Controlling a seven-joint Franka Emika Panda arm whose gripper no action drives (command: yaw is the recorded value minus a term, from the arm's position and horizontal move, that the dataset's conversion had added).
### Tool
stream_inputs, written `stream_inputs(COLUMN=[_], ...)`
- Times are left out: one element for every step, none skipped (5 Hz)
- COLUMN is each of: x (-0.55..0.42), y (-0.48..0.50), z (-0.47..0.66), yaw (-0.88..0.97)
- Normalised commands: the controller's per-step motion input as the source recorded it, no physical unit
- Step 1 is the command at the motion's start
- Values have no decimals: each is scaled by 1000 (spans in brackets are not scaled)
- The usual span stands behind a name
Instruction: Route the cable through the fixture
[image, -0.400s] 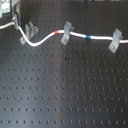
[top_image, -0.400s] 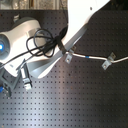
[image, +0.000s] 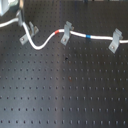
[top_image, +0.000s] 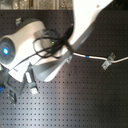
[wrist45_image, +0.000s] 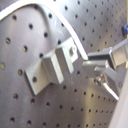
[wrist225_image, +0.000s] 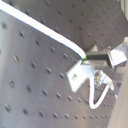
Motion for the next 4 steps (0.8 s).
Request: stream_inputs(x=[452, -127, -359, -281], y=[-426, -87, 176, 172], z=[3, 247, 70, 117], yaw=[-200, 120, 394, 486])
